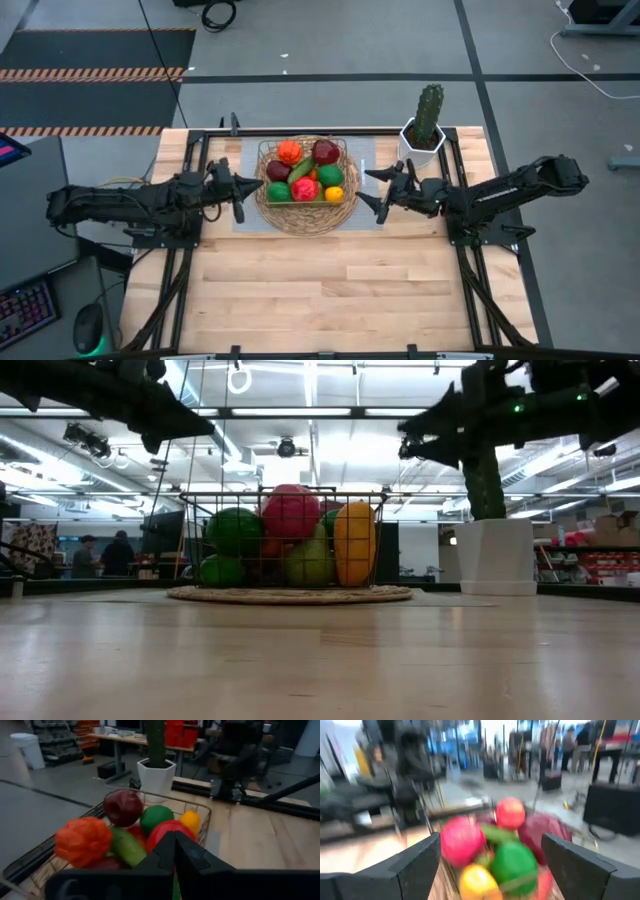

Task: Build produce basket
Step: Return to Home Position

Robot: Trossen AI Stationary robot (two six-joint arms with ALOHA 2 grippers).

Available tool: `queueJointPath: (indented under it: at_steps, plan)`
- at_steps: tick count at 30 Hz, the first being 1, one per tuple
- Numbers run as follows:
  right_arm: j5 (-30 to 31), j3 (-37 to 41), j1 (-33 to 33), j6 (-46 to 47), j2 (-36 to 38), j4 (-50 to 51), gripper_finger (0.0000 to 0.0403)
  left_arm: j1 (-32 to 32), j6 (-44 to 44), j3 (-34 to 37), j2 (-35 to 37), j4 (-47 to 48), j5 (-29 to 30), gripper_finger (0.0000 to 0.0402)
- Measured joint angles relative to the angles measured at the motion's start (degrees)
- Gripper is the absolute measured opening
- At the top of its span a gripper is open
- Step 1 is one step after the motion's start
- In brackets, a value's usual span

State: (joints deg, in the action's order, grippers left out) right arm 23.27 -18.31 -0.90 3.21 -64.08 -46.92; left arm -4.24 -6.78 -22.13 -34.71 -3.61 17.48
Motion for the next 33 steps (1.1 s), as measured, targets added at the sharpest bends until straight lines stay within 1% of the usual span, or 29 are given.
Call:
queueJointPath:
  at_steps: [3,4,5,7,9,11,13,16,18,20,22,26,29,33]
  plan:
    - [-0.09,-2.16,1.02,0.77,0.47,10.03,0.0348,1.17,0.71,0.00,-0.29,-0.93,0.24,0.0008]
    - [-1.35,-2.70,1.48,1.51,0.47,11.58,0.0348,1.44,1.02,0.00,-0.61,-1.43,0.28,0.0008]
    - [-3.37,-3.10,1.96,2.38,0.49,12.12,0.0348,1.72,1.16,0.00,-0.95,-1.58,0.30,0.0008]
    - [-9.36,-3.62,2.55,4.06,0.53,11.64,0.0348,2.52,0.90,0.04,-1.67,-2.35,0.30,0.0009]
    - [-13.25,-4.24,2.79,4.71,0.96,11.55,0.0348,3.28,1.01,0.04,-2.30,-4.29,0.27,0.0010]
    - [-13.69,-4.78,2.52,4.54,1.67,11.38,0.0348,4.28,0.99,0.04,-2.40,-4.97,0.28,0.0009]
    - [-12.20,-4.78,1.97,4.41,2.60,12.32,0.0348,5.44,1.39,0.04,-2.40,-5.19,0.30,0.0007]
    - [-10.71,-4.74,1.13,3.38,4.54,15.93,0.0345,6.46,2.52,0.04,-2.40,-5.59,0.66,0.0007]
    - [-9.17,-4.74,0.78,3.10,5.99,18.48,0.0333,6.49,2.81,0.04,-2.40,-5.50,0.78,0.0008]
    - [-7.91,-4.72,0.61,3.04,7.48,20.87,0.0312,6.46,2.94,0.04,-2.40,-5.51,0.95,0.0008]
    - [-7.92,-4.72,0.60,2.74,8.90,22.71,0.0283,6.46,2.94,0.04,-2.40,-5.33,0.93,0.0007]
    - [-10.11,-4.72,0.60,2.66,11.06,26.58,0.0207,6.50,2.72,0.56,-2.40,-4.99,0.91,0.0007]
    - [-12.89,-4.67,0.60,3.05,12.04,29.61,0.0146,6.48,2.16,4.13,-2.40,-8.77,0.93,0.0008]
    - [-14.42,-4.65,0.60,2.45,12.66,32.33,0.0074,6.34,1.13,8.59,-1.43,-13.18,0.92,0.0005]
